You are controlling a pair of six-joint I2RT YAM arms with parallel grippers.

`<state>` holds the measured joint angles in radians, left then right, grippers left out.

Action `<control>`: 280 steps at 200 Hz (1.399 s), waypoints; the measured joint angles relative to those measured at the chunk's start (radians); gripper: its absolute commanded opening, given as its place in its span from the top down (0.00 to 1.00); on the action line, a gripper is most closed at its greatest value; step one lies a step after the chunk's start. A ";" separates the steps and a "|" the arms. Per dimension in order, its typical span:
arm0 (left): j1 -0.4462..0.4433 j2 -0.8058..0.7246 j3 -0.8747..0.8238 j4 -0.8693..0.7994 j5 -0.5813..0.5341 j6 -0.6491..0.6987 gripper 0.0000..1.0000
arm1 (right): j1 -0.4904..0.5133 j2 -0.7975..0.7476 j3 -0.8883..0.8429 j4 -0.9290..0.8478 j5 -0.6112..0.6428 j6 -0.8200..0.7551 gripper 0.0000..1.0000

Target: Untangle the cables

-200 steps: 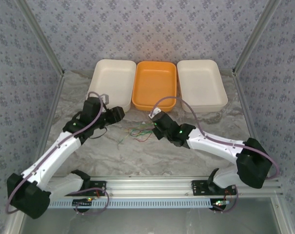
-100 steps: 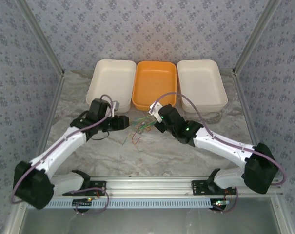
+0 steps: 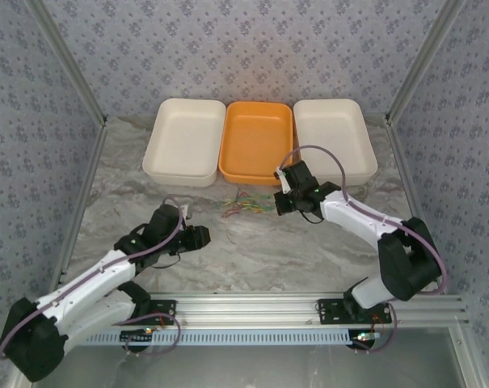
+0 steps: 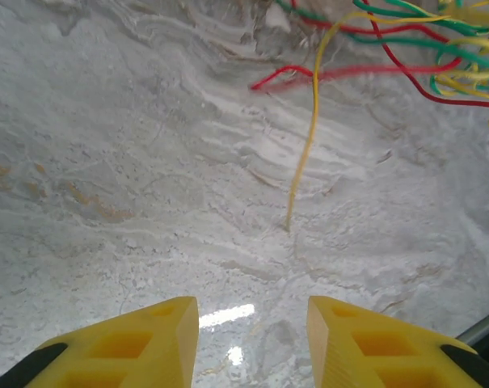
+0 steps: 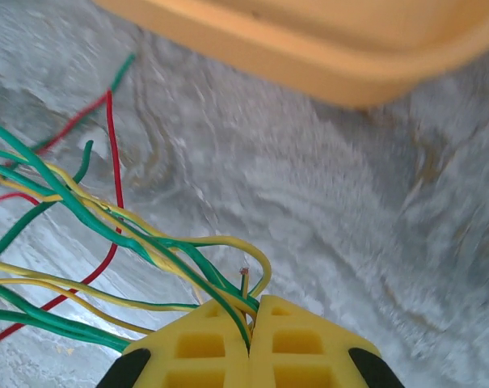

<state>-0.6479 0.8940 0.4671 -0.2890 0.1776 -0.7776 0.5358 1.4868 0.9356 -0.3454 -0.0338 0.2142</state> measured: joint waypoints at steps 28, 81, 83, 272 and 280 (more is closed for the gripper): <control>-0.020 0.136 0.003 0.110 -0.023 0.003 0.64 | -0.048 0.019 -0.023 -0.038 -0.035 0.071 1.00; -0.079 0.392 0.205 0.129 -0.094 0.068 0.57 | -0.062 0.088 -0.019 -0.078 -0.042 0.091 1.00; -0.079 0.395 0.213 0.129 -0.096 0.063 0.57 | -0.062 0.088 -0.019 -0.079 -0.042 0.092 1.00; -0.235 0.571 0.206 0.422 -0.240 -1.101 0.64 | -0.025 0.088 -0.041 -0.050 -0.042 0.123 1.00; -0.230 0.594 0.206 0.437 -0.241 -1.115 0.70 | -0.024 0.088 -0.041 -0.049 -0.042 0.124 1.00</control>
<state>-0.8780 1.4879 0.6727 0.1478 -0.0631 -1.8927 0.5121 1.5745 0.8944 -0.3943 -0.0753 0.3382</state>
